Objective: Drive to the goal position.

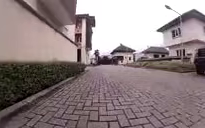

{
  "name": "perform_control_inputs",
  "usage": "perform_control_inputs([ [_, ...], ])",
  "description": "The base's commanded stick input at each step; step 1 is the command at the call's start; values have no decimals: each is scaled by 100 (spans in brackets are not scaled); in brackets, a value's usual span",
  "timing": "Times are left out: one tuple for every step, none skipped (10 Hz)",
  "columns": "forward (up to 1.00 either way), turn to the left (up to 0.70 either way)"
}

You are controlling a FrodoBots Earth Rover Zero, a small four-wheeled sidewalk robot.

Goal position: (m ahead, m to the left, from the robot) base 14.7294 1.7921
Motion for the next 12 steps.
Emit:
perform_control_inputs([
  [70, 0],
  [70, 0],
  [70, 0],
  [70, 0],
  [70, 0],
  [70, 0],
  [70, 0],
  [70, 0],
  [70, 0],
  [70, 0],
  [70, 0],
  [70, 0],
])
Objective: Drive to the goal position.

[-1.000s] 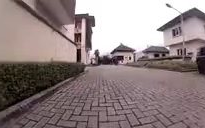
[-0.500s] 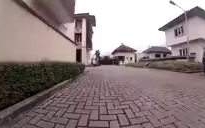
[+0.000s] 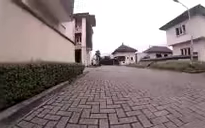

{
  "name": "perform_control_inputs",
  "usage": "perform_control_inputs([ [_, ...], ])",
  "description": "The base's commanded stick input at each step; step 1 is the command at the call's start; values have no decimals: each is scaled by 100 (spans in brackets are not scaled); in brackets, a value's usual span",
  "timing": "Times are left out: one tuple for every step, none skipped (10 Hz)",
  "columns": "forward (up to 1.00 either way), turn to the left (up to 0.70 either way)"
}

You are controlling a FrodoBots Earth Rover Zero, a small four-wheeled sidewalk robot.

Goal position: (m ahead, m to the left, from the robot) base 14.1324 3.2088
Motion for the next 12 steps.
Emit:
perform_control_inputs([
  [70, 0],
  [70, 0],
  [70, 0],
  [70, 0],
  [70, 0],
  [70, 0],
  [70, 0],
  [70, 0],
  [70, 0],
  [70, 0],
  [70, 0],
  [70, 0],
])
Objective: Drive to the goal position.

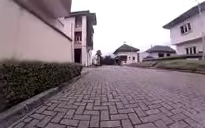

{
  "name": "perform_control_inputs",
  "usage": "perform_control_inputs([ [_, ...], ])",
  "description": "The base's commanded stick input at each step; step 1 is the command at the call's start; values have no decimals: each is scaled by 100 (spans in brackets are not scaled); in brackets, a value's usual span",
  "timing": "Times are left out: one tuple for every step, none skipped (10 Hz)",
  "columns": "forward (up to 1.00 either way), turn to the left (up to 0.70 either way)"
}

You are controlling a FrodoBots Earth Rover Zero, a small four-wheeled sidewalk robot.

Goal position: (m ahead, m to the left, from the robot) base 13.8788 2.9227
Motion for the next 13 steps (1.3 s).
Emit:
perform_control_inputs([
  [70, 0],
  [70, 0],
  [70, 0],
  [70, 0],
  [70, 0],
  [70, 0],
  [70, 0],
  [70, 0],
  [70, 0],
  [70, 0],
  [70, 0],
  [70, 0],
  [70, 0],
])
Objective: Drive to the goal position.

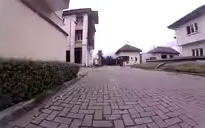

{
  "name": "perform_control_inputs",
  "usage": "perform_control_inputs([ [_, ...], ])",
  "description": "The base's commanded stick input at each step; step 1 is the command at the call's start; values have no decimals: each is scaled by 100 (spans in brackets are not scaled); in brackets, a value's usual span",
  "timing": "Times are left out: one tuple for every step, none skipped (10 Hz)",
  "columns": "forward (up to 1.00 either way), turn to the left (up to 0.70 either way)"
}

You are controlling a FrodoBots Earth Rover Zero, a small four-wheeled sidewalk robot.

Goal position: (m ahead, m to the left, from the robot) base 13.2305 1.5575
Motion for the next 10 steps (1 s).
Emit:
perform_control_inputs([
  [70, 0],
  [70, 0],
  [70, 0],
  [70, 0],
  [70, 0],
  [70, 0],
  [70, 0],
  [70, 0],
  [70, 0],
  [70, 0],
])
